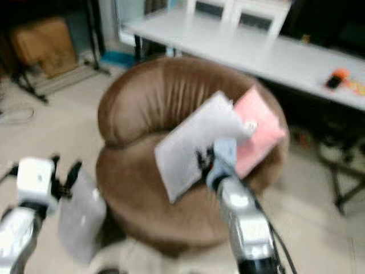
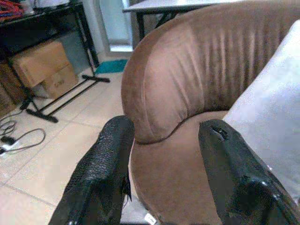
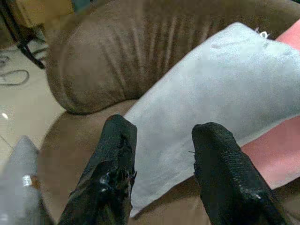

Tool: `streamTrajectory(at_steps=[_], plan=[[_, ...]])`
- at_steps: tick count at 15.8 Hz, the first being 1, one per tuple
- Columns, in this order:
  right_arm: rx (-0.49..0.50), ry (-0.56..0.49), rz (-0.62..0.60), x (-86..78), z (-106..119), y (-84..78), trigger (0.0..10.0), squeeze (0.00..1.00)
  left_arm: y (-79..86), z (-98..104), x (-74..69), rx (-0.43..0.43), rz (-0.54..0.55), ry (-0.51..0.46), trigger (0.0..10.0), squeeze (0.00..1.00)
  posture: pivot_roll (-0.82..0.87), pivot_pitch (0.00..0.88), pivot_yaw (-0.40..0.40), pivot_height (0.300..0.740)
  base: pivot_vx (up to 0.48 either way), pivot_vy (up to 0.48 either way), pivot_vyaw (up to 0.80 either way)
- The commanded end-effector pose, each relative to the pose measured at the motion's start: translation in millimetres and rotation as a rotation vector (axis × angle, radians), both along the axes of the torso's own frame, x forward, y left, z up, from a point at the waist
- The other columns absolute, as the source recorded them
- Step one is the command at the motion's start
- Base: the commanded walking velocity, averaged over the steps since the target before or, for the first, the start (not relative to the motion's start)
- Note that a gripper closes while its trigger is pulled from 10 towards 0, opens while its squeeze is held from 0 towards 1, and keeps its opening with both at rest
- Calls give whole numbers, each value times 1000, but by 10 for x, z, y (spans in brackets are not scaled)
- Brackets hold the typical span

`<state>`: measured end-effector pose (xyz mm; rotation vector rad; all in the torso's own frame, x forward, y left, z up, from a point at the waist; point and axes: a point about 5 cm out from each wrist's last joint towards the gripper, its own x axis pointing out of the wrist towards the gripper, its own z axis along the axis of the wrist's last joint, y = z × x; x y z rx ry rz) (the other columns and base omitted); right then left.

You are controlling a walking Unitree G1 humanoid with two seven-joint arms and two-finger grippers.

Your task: Move the pillow to the sofa from floor

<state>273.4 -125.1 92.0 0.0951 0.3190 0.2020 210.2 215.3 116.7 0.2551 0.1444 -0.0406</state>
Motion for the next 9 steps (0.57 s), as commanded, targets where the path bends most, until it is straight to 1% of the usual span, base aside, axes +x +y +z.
streamTrajectory(at_steps=[1,4,6,7,8,9], plan=[[1,-27,-12,33,70,-69,10000,0,-37,16,28,-4,-6,-7,10000,0,38,0,-103,740,0,285,0],[5,-25,-8,41,61,-49,10000,0,-31,22,37,-3,-1,-11,10000,0,41,0,-103,740,0,364,0],[28,-22,-52,44,50,-58,10000,0,-27,26,43,-1,0,-13,10000,0,40,0,-101,740,0,362,0],[48,-26,-101,52,41,-86,10000,0,-26,28,48,-1,1,-15,10000,0,39,0,-100,740,0,364,0],[55,-19,-119,54,20,-100,10000,0,-24,30,51,-1,4,-17,10000,0,39,0,-99,740,0,360,0],[54,-16,-111,48,11,-83,10000,0,-17,34,57,0,9,-20,10000,0,38,0,-98,740,0,360,0]])
